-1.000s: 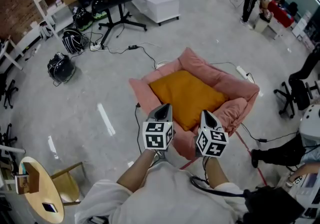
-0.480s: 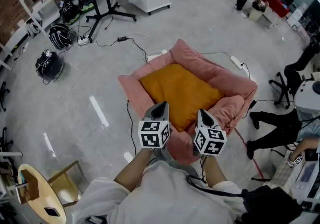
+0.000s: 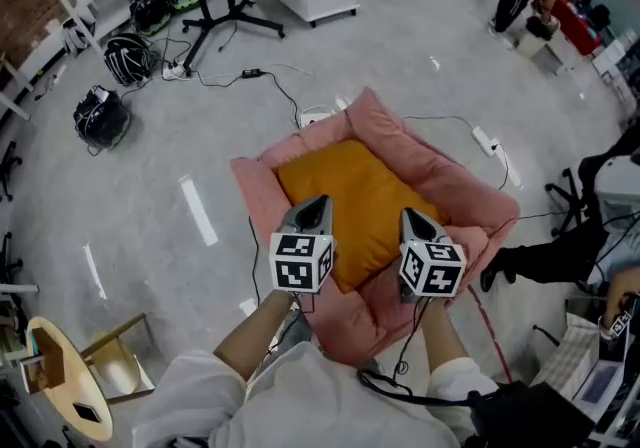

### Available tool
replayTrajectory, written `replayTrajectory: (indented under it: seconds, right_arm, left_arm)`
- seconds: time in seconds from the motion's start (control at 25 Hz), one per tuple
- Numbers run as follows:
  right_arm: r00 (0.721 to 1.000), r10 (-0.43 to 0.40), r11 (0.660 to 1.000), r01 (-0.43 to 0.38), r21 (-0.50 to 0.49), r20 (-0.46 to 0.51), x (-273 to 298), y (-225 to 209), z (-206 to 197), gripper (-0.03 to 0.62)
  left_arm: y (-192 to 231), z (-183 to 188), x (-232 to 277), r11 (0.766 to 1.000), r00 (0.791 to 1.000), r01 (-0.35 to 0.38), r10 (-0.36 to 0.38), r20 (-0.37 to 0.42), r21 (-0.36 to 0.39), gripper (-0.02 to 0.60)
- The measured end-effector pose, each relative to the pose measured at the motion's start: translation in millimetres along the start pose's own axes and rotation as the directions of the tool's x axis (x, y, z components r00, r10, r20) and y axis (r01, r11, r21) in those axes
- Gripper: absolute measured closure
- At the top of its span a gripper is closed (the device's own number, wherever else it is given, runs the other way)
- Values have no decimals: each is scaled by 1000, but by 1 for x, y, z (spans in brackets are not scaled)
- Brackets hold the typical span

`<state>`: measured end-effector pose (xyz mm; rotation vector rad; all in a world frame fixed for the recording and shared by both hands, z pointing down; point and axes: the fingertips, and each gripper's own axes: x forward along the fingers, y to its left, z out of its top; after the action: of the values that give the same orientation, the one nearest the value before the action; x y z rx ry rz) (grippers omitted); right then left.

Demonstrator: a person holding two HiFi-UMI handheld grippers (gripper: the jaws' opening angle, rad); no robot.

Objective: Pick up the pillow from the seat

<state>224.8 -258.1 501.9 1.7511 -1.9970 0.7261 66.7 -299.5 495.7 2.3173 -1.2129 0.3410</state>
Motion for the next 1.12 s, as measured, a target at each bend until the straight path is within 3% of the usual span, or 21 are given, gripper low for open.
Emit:
replayTrajectory:
  seconds: [0.16,0.32,0.44,0.56,0.76,0.96,1.04,1.12]
  right_arm:
    - [1000,26,1000,-26,-5,-6,41,-24,17,563]
    - [998,56,998,-57,-6,-34,92,-41,11,560]
    - [993,87,996,-88,-9,-82,127,-51,-5,519]
    - [984,110,992,-117,-37,-142,156,-62,-24,468]
    - [969,114,981,-144,-127,-220,198,-77,-53,401]
    - [955,82,965,-148,-218,-285,241,-88,-81,336]
    - [939,71,963,-152,-221,-335,253,-92,-94,327]
    - [906,70,966,-166,-199,-417,262,-94,-110,324]
  left_arm:
    - [6,18,39,1000,1000,-2,2,-4,28,575]
    - [20,5,83,999,997,-44,45,-57,15,574]
    - [27,-23,109,997,992,-60,54,-110,-47,421]
    - [37,-59,129,987,982,-95,70,-176,-133,381]
    - [63,-115,151,955,954,-182,114,-277,-234,266]
    - [94,-155,159,916,915,-287,176,-362,-279,219]
    - [98,-174,159,896,897,-309,163,-410,-319,203]
    - [99,-197,160,882,877,-316,131,-462,-350,192]
